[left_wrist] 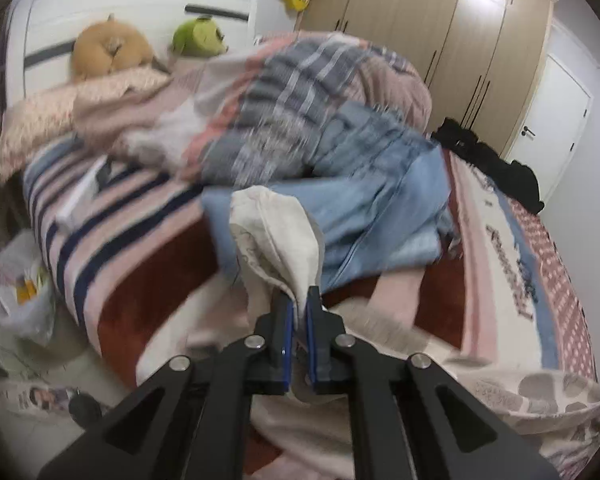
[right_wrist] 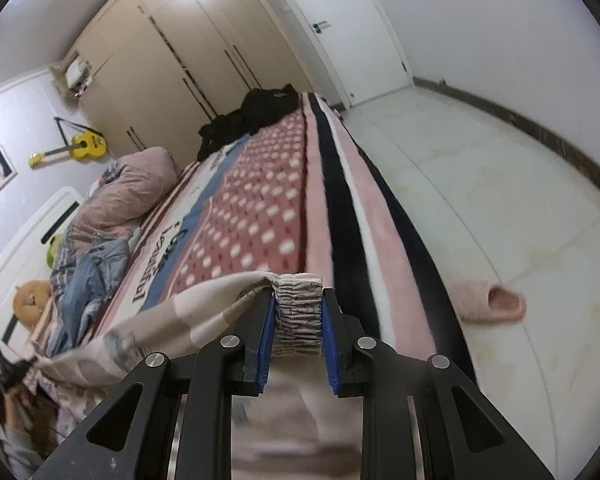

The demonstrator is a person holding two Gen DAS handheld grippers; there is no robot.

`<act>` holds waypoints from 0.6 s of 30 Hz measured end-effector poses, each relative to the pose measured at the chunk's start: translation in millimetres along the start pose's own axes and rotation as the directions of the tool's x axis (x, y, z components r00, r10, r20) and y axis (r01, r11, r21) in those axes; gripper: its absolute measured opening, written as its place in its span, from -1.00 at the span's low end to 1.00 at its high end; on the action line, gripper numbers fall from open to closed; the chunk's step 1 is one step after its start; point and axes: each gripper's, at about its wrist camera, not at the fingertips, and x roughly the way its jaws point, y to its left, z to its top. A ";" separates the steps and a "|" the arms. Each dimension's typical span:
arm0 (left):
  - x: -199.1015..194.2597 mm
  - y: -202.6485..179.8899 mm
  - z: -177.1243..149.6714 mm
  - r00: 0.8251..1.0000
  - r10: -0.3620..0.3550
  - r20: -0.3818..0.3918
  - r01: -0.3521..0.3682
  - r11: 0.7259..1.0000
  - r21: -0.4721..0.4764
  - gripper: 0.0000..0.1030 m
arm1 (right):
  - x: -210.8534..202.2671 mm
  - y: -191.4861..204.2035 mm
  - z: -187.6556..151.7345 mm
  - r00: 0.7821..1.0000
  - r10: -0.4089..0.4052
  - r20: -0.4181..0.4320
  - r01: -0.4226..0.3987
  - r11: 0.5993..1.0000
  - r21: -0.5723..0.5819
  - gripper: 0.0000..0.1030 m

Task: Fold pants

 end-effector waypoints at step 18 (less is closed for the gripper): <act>-21.5 18.9 -32.8 0.995 0.095 0.023 -0.096 0.995 0.023 0.02 | -50.1 -3.0 -41.5 0.993 -0.115 0.005 0.115 0.992 -0.060 -0.38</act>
